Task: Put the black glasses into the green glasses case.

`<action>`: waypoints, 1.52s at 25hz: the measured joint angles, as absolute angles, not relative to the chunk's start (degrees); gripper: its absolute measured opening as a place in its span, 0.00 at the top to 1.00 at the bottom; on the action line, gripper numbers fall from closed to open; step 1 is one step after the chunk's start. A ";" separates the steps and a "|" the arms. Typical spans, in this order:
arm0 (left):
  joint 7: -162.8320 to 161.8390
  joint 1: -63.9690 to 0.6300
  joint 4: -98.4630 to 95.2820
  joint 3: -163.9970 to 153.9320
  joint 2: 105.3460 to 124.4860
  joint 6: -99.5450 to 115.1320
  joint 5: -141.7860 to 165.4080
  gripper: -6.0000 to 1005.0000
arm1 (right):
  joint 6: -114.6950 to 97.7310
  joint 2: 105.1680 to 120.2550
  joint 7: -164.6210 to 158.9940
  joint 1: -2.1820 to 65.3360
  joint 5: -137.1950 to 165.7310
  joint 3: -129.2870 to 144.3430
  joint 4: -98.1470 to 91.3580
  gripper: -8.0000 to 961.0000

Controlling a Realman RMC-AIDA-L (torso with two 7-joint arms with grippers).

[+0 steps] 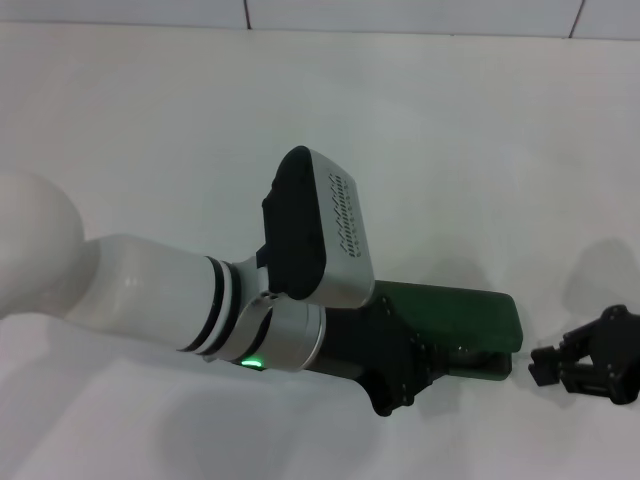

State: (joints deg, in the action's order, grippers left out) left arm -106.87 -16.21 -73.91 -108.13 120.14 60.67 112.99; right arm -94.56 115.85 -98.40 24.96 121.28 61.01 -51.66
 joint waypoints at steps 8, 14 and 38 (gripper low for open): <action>-106.87 -16.21 -73.55 -108.46 120.15 60.55 112.94 0.94 | -91.90 115.90 -97.12 26.27 119.30 61.58 -50.42 0.85; -106.87 -16.27 -73.02 -109.08 120.23 59.41 112.94 0.94 | -91.58 115.93 -96.23 27.46 118.93 61.70 -48.65 0.85; -107.50 -15.12 -75.97 -110.02 119.92 59.22 111.49 0.94 | -92.14 115.51 -94.59 26.18 114.67 60.81 -49.13 0.84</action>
